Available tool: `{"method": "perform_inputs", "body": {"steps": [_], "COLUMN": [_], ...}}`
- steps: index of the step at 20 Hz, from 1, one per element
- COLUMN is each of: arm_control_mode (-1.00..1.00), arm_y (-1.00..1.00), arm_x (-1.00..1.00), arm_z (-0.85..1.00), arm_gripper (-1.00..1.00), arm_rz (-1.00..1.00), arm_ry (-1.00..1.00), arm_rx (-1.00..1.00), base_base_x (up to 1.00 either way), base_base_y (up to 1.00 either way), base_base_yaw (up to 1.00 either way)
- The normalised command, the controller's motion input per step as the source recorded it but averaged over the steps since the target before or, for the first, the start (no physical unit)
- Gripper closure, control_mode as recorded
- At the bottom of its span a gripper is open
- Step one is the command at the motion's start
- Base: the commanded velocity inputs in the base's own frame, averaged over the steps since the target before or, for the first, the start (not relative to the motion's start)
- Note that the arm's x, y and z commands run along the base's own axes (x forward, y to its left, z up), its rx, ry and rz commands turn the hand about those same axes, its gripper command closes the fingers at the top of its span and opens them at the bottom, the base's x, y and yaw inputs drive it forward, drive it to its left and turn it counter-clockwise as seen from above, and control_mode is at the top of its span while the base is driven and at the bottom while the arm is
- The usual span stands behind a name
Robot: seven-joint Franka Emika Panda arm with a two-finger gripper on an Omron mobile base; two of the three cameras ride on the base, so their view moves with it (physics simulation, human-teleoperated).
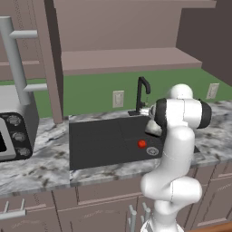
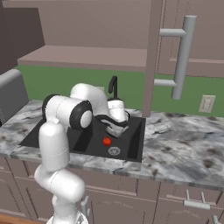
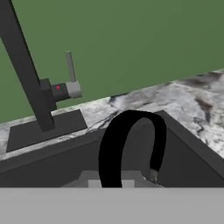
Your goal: Open the cabinet, pick the kettle from the cabinet, and place it in the sink.
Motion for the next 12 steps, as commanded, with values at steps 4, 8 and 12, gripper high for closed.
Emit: {"method": "perform_inputs", "body": {"steps": [4, 8, 12], "arm_control_mode": [-1.00, -1.00, -1.00], "arm_y": [-0.01, -0.02, -0.07], "arm_x": [-0.27, -0.28, -0.23], "arm_z": [-0.45, -0.47, -0.48], "arm_gripper": [1.00, 1.00, 1.00], "arm_rz": [0.00, 0.00, 0.00], "arm_ry": [-0.20, -0.21, -0.15], "arm_rx": [0.00, 0.00, 0.00], "base_base_x": [0.00, 0.00, 0.00], "base_base_y": [0.00, 0.00, 0.00], "base_base_yaw": [0.00, 0.00, 0.00]}}
